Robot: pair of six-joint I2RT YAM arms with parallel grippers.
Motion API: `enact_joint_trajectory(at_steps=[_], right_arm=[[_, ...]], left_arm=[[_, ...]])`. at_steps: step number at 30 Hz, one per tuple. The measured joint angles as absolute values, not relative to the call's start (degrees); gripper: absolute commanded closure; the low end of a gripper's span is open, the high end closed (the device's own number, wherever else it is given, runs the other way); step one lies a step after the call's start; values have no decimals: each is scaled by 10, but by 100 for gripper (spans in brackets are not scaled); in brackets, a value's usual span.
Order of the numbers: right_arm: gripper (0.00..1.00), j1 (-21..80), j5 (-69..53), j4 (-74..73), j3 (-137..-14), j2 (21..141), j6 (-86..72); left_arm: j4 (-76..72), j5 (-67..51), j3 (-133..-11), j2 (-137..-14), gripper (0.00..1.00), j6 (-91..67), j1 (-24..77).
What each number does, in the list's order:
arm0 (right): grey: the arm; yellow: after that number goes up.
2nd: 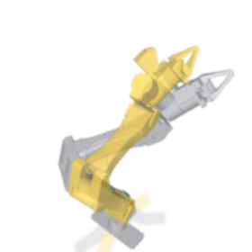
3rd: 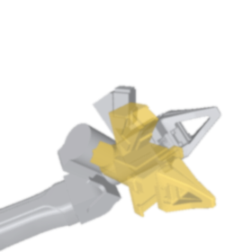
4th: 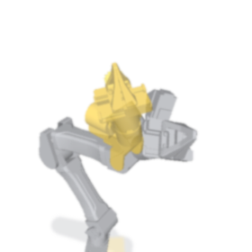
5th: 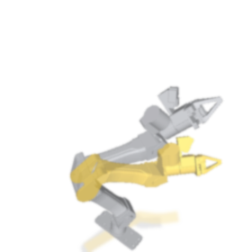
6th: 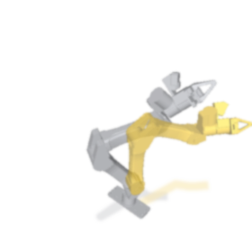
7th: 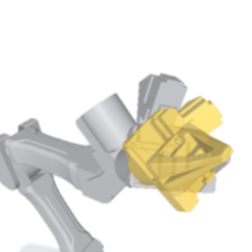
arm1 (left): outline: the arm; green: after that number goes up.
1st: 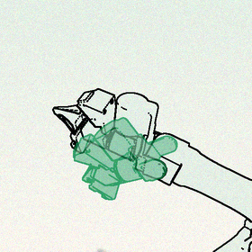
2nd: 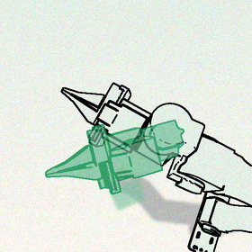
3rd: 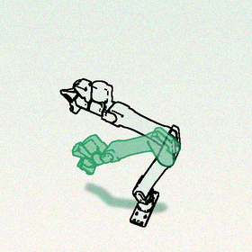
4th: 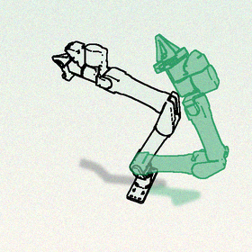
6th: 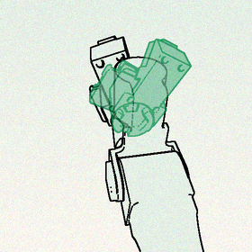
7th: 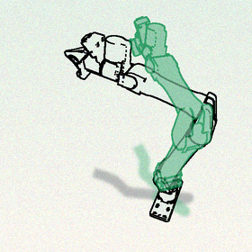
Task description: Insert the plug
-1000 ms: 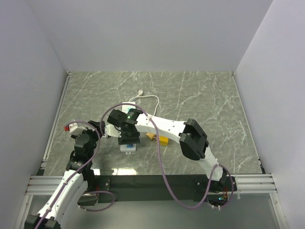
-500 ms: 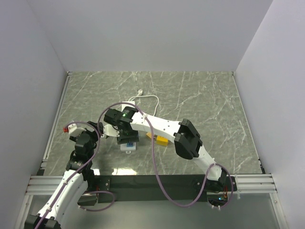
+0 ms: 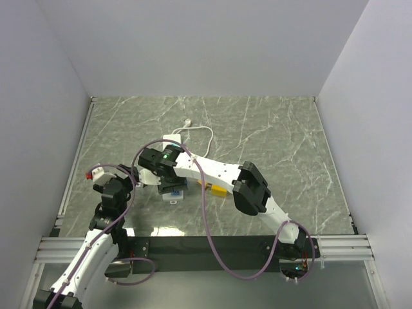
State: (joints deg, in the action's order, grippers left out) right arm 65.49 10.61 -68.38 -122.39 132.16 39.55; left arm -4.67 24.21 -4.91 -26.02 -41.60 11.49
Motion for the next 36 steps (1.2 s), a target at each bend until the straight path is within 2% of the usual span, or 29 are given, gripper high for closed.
enact_joint_trajectory(at_steps=[7,23,30,36], right_arm=[[100,655,111,-679,-1228,1325,407],[100,653,114,-531,-1103,1258,412],[100,653,120,-409,-982,1177,383],[100,652,129,-350,-931,1109,349]], left_arm=[[-46,249,-49,-260,1,-414,114],[-70,244,-49,-255,1,-416,113],[-96,196,-49,-234,1,-415,119],[-132,143,-50,-233,1,-415,130]])
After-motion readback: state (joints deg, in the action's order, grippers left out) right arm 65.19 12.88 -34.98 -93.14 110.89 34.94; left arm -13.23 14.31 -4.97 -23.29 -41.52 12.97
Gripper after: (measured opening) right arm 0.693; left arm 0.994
